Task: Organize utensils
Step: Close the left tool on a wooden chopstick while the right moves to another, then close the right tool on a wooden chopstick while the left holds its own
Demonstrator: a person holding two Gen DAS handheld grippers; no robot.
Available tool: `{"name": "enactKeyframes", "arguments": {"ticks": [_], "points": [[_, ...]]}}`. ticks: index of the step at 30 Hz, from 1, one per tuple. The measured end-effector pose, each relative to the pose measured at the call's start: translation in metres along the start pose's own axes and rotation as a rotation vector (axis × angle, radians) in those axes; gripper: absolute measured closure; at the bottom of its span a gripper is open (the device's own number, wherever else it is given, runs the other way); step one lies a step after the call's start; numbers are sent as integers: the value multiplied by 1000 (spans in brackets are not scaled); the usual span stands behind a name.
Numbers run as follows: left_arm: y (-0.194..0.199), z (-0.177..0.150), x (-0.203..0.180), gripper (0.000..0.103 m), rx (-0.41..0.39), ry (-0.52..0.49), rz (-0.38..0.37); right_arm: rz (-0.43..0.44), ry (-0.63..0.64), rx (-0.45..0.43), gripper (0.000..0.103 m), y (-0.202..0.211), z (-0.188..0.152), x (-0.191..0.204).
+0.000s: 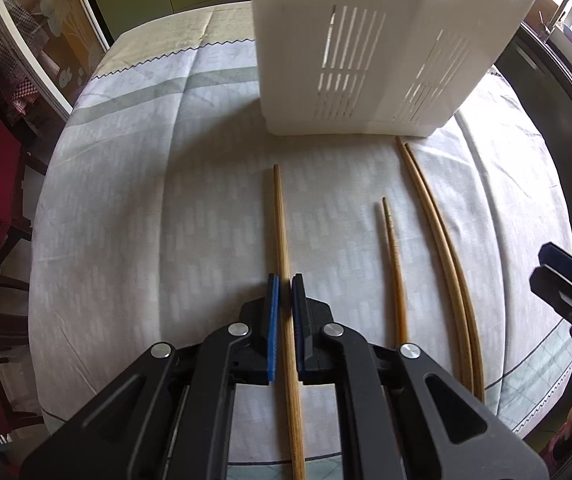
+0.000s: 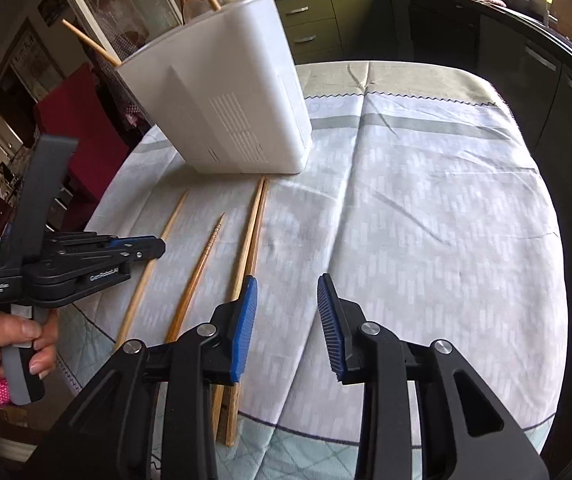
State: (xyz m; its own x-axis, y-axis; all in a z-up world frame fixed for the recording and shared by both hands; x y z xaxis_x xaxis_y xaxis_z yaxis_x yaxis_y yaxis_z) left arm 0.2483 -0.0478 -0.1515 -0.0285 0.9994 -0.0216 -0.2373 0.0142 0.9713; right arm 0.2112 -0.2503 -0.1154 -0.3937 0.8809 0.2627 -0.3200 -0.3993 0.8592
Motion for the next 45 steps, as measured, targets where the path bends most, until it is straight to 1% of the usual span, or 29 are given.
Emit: {"name": "enactKeyframes", "arguments": {"ticks": [2,4,6,14,17,19,21,23,24,27,28,32,34,37,40,41,42,45], "points": [[0,-2,7,96,-2,-3,5,-14,24,46,77,-18,9,8],[2,-5,10,96,-3,-9,3,-29,39,80,77,-34,17,13],[1,-5,13,96,-6,-13,-5,-23,35,102,77,-45,24,15],[1,-4,17,95,-22,-44,-15,-59,43,130,77,-68,38,21],[3,-7,15,95,-25,-50,-17,-80,57,134,77,-71,38,30],[3,-7,14,95,-29,-57,-13,-115,87,138,77,-76,39,39],[3,-8,13,95,-30,-60,-14,-165,121,146,83,-80,38,49],[3,-7,14,95,-28,-58,-19,-216,127,150,83,-79,37,46],[3,-7,14,95,-28,-58,-21,-223,112,145,83,-77,37,42],[3,-7,15,95,-29,-59,-20,-179,68,142,83,-70,39,31],[3,-7,15,95,-27,-57,-19,-179,65,146,83,-71,41,30],[2,-3,16,95,1,-46,-20,-203,84,180,82,-83,46,38],[1,0,15,95,22,-46,-19,-224,99,181,80,-87,49,44],[0,4,14,95,49,-48,-12,-229,89,187,80,-92,53,49],[-2,7,14,95,72,-41,-5,-218,69,184,83,-91,53,50],[-2,8,14,94,77,-42,-2,-221,62,182,88,-89,49,49],[-3,9,14,94,79,-41,1,-221,58,181,89,-90,50,49],[-3,9,13,95,86,-37,6,-224,51,175,93,-82,52,35]]}}
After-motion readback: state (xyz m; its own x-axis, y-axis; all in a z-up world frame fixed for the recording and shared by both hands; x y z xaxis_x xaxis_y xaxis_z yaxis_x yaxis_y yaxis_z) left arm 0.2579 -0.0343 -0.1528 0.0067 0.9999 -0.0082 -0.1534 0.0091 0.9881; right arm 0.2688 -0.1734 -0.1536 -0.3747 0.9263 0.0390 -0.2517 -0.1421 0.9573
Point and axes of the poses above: each gripper's, at about its wrist camera, not at the fingertips, and y roughly against the way its jaws point, x to its left, z to its top, the point moved 1 cm from there along -y, roughly the way its jaws point, and after that the axes turned 4 degrees about x, right-handed, at the moved point
